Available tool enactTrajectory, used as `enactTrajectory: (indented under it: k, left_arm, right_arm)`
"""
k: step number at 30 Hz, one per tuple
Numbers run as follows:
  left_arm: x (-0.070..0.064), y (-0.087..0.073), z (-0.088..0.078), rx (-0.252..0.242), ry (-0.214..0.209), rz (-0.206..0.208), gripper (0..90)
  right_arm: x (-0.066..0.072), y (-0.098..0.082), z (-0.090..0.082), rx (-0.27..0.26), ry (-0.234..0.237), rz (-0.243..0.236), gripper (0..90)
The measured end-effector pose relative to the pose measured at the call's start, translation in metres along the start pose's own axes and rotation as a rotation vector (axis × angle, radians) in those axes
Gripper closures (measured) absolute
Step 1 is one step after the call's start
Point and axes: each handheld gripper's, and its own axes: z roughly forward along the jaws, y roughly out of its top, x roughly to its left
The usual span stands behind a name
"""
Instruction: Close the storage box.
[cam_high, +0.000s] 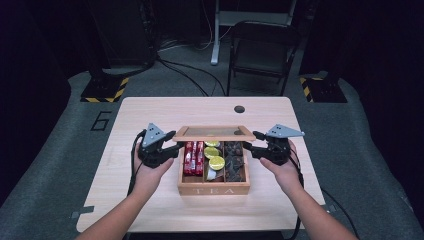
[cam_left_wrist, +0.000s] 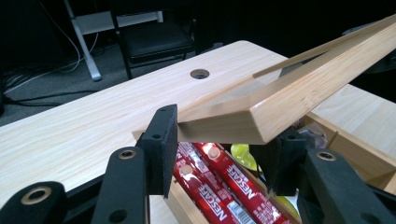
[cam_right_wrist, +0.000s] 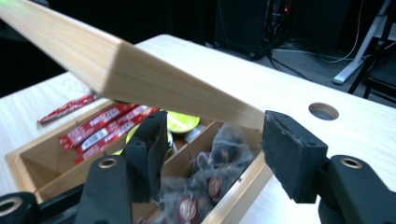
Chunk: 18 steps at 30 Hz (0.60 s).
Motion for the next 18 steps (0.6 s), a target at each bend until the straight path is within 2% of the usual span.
enactTrajectory:
  k: [7, 15, 18]
  left_arm:
    - [-0.005, -0.011, -0.003, 0.008, 0.002, 0.037, 52.1]
    - [-0.008, -0.023, -0.007, 0.023, -0.028, 0.027, 51.3]
    - [-0.009, -0.027, -0.008, 0.022, -0.032, 0.029, 51.2]
  right_arm:
    - [0.012, -0.009, -0.012, -0.022, 0.013, -0.015, 40.4]
    - [0.023, -0.015, -0.024, -0.041, 0.010, -0.020, 40.3]
    - [0.025, -0.017, -0.028, -0.046, 0.000, -0.001, 40.3]
